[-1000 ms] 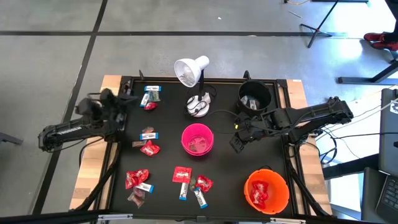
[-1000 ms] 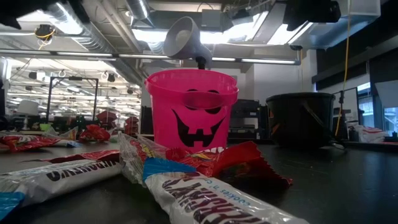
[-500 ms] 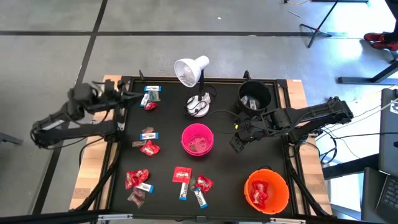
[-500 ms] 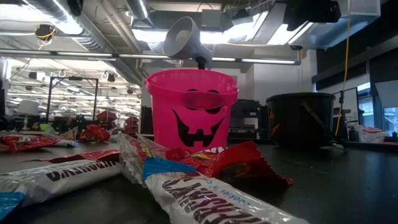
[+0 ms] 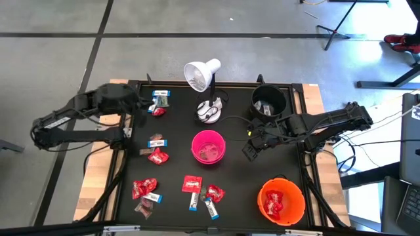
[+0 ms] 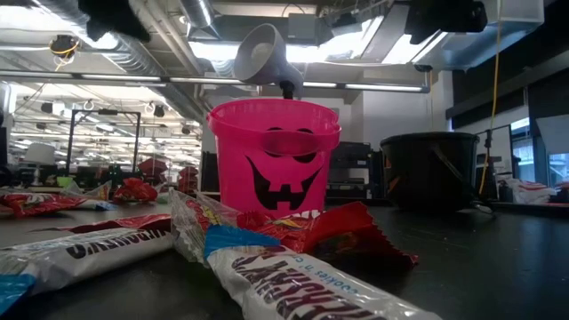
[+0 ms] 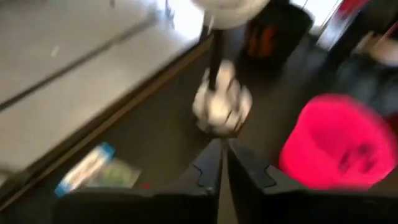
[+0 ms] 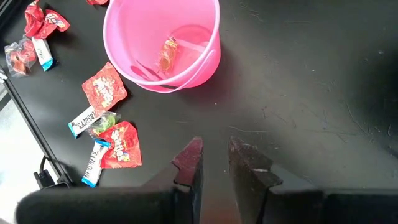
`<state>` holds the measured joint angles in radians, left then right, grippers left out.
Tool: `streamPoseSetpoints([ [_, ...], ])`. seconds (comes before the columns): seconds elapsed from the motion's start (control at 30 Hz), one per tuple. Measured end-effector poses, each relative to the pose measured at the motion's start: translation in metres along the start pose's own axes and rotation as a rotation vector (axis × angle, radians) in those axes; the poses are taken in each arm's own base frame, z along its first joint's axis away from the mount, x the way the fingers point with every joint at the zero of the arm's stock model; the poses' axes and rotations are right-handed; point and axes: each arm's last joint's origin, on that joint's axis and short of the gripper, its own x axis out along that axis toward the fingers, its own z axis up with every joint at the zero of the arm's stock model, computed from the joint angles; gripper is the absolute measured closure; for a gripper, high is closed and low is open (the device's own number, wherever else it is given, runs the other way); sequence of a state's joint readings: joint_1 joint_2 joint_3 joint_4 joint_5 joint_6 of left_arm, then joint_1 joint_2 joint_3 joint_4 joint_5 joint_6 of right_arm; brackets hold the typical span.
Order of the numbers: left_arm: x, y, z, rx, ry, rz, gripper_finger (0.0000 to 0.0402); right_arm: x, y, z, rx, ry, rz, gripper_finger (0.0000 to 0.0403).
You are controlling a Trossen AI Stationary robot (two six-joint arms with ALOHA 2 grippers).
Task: Sort candy
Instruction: Put the red candy into the orange bucket
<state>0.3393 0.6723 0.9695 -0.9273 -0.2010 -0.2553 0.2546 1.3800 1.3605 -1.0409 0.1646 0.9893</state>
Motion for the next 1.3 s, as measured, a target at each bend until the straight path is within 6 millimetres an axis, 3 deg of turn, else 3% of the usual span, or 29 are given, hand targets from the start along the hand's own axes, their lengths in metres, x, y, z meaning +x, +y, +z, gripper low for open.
streamPoseSetpoints([
  [0.23,0.032,0.001,-0.015,0.121,0.343,0.221,0.0291,0.000,0.000,0.000,0.000,0.000,0.000,0.0331],
  [0.33,0.042,0.001,-0.015,0.166,0.396,0.307,0.0250,0.000,0.000,0.000,0.000,0.000,0.000,0.0331],
  [0.6,0.070,-0.005,-0.011,0.220,0.453,0.334,0.0176,0.000,0.000,0.000,0.000,0.000,0.000,0.0331],
  [0.83,0.088,-0.003,-0.005,0.261,0.464,0.333,0.0162,0.000,0.000,0.000,0.000,0.000,0.000,0.0331],
  [1.13,0.093,0.012,0.001,0.234,0.455,0.288,0.0163,0.000,0.000,0.000,0.000,0.000,0.000,0.0331],
  [1.3,0.103,0.022,-0.019,0.217,0.528,0.313,0.0163,0.000,0.000,0.000,0.000,0.000,0.000,0.0331],
])
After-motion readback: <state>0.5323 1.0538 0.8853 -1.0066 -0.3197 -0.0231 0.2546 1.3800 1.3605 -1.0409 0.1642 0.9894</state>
